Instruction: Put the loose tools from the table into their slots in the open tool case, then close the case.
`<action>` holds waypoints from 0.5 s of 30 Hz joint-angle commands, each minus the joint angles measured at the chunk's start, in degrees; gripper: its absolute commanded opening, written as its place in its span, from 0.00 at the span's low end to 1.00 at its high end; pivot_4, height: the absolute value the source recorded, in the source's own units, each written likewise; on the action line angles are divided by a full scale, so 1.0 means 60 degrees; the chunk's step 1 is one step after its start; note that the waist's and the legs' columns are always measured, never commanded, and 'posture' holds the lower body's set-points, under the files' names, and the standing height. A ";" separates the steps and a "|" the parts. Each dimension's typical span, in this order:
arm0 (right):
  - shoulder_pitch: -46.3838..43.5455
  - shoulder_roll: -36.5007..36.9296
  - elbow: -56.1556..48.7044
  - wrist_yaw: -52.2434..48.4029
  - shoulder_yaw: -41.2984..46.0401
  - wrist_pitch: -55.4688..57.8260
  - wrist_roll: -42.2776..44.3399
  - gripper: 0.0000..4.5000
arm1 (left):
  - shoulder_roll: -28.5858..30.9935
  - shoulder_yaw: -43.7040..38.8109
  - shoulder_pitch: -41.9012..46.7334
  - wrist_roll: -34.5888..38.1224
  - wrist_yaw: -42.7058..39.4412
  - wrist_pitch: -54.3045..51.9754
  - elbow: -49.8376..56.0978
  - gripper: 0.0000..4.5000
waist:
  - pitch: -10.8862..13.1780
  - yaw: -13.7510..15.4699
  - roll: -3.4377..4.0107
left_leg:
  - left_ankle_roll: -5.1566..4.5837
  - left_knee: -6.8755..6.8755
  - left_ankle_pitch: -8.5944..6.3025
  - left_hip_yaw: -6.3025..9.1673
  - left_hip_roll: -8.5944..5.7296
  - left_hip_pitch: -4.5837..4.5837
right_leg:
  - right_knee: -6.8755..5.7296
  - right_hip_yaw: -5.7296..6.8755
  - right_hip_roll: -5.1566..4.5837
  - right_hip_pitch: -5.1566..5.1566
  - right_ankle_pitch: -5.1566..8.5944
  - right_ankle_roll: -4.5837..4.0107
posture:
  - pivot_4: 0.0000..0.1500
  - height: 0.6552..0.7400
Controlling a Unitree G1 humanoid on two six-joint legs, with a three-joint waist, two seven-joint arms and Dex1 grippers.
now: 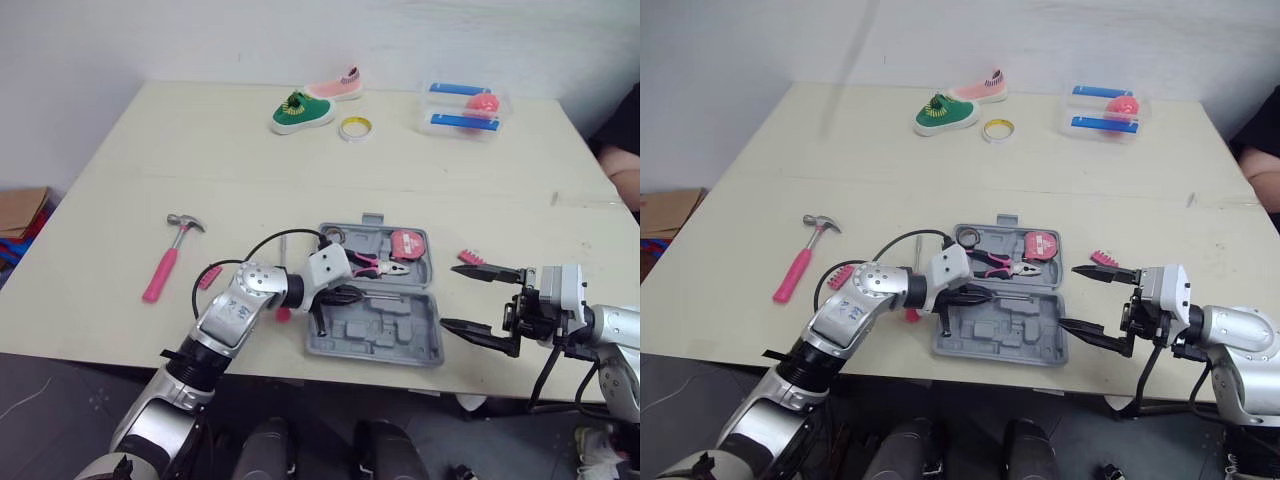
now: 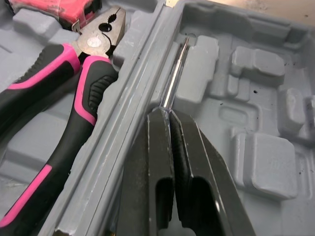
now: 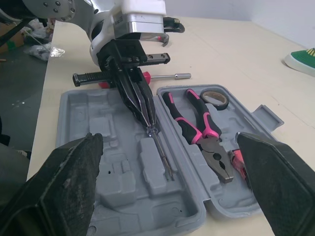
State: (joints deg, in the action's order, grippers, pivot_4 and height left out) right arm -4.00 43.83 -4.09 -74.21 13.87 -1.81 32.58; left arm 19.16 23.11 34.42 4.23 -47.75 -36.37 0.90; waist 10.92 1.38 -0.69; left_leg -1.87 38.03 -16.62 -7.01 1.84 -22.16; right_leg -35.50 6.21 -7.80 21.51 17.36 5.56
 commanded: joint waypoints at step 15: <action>-0.0008 -0.0214 0.0111 0.0029 0.0098 -0.0340 -0.0008 1.00 | 0.0268 0.0334 -0.0497 -0.0625 0.0865 -0.1236 -0.0876 0.02 | -0.0113 0.0005 0.0030 | 0.0032 -0.0001 -0.0018 0.0009 0.0000 0.0001 | 0.0004 -0.0001 -0.0017 -0.0004 0.0001 -0.0003 | 1.00 1.00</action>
State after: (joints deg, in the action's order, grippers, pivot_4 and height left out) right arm -3.74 42.88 -2.70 -74.13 13.87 -2.61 32.45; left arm 18.38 22.73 34.28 4.13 -44.54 -38.79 0.62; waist 10.24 1.41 -0.51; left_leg -1.68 38.00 -16.72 -6.95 1.83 -22.15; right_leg -35.47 6.21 -7.91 21.47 17.38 5.53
